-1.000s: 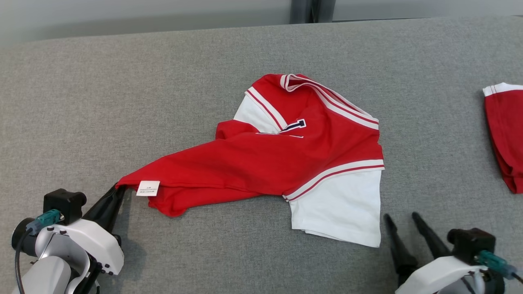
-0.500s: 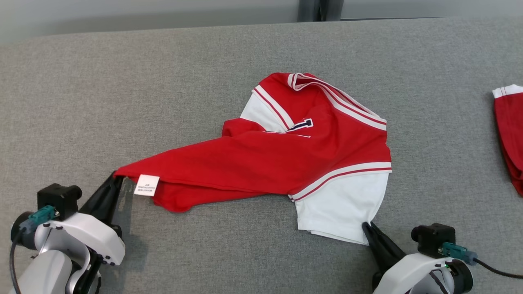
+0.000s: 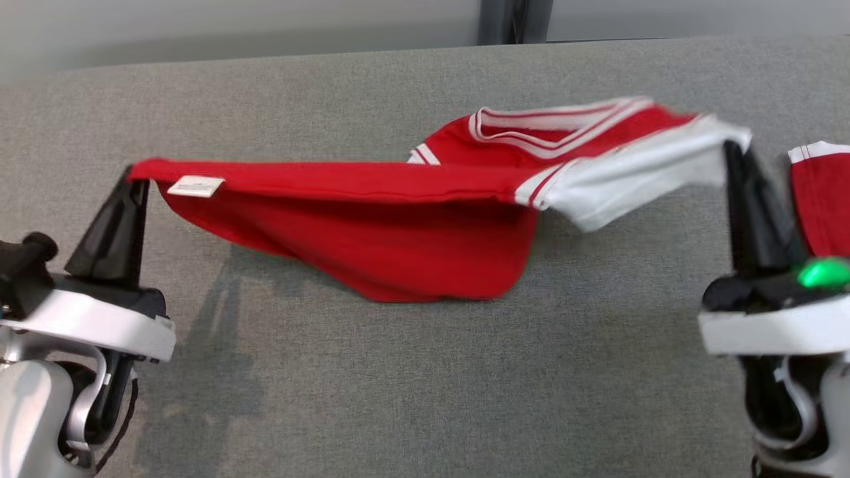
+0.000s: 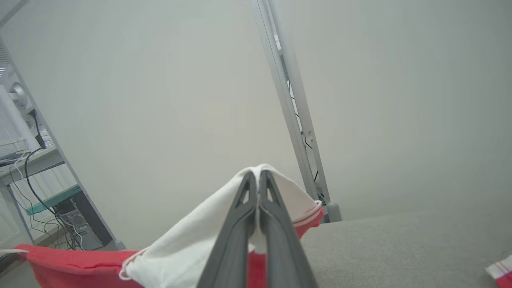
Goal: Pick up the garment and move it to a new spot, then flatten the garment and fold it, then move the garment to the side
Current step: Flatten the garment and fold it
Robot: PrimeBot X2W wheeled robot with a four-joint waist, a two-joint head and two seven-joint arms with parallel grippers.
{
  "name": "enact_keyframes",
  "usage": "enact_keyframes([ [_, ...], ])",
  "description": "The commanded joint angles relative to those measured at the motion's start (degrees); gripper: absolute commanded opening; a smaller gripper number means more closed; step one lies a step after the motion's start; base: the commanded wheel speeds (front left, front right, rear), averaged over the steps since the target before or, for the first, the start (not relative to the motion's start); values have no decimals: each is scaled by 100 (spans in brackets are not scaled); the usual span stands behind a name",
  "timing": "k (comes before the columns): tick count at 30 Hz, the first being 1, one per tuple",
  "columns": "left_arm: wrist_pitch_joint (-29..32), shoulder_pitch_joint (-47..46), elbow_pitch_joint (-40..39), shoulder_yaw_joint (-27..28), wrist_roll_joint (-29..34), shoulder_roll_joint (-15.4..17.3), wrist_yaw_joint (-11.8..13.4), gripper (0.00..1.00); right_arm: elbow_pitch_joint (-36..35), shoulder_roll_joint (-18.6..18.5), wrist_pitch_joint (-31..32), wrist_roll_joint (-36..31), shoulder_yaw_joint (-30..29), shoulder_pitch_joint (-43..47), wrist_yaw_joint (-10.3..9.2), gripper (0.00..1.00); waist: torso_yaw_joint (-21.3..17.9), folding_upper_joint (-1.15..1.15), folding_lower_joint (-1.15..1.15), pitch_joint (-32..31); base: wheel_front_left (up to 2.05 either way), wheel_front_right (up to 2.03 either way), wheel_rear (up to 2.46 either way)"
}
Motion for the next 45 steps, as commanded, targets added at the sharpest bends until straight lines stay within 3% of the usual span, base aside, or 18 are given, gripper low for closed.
enact_keyframes([
  [1, 81, -51, -337, 100, 6, 74, 138, 0, -196, -85, -70, 8, -89, -283, 11, 0, 2, 0, 0, -30, 0, 0, 0],
  [13, 389, -991, -1979, 655, 164, 300, 741, 0, -1005, -390, 63, -68, -427, -2254, 11, 0, 24, 0, 0, -268, 0, 0, 0],
  [20, 566, -1423, -2323, 681, 214, 362, 827, 0, -1057, -463, 342, -37, -426, -2798, 11, 0, 4, 0, 0, -345, 0, 0, 0],
  [24, 636, -1689, -2235, 573, 116, 293, 717, 0, -804, -461, 451, 72, -348, -2978, 11, 0, -2, 0, 0, -280, 0, 0, 0],
  [31, 557, -2804, -1002, 352, -127, 52, 264, 0, 364, -701, 357, 278, -7, -3974, 11, 0, 51, 0, 0, 123, 0, 0, 0],
  [39, 30, -4806, 1485, 9, 15, -497, -323, 0, 2413, -1067, -437, 258, 586, -5902, 10, 0, 135, 0, 0, 612, 0, 0, 0],
  [45, -357, -6148, 3195, -175, 184, -789, -674, 0, 4015, -987, -1132, 289, 862, -7271, 7, 0, 95, 0, 0, 795, 0, 0, 0],
])
